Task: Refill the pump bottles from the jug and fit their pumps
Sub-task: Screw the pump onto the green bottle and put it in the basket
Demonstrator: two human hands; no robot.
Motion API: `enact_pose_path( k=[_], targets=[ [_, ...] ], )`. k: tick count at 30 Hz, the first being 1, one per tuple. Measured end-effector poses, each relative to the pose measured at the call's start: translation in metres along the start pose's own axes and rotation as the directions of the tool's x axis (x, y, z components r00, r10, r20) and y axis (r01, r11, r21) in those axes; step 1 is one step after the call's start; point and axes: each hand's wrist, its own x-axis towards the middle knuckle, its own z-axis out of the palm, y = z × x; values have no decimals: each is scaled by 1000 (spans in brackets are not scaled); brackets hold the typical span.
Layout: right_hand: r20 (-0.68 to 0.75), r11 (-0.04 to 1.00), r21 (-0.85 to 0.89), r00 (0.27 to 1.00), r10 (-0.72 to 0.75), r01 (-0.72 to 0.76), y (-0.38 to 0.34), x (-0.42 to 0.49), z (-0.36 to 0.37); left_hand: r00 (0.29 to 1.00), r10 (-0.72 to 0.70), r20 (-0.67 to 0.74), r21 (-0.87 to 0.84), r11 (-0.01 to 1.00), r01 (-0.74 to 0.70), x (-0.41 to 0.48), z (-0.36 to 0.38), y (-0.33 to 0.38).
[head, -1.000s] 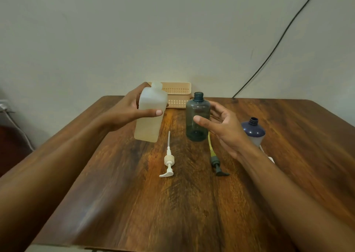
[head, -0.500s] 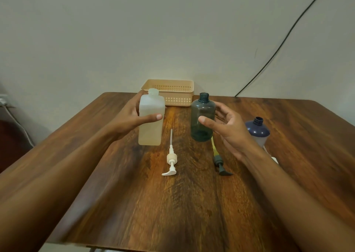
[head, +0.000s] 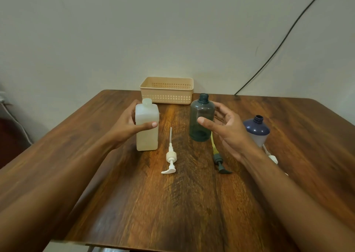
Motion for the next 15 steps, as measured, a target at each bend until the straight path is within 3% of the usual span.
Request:
enact_pose_path(
  k=[15],
  targets=[
    [-20,1000,-5,1000,10,-10,-5,-2,1,1000,26,-13,34,999,-26,-9,-8,8]
  ],
)
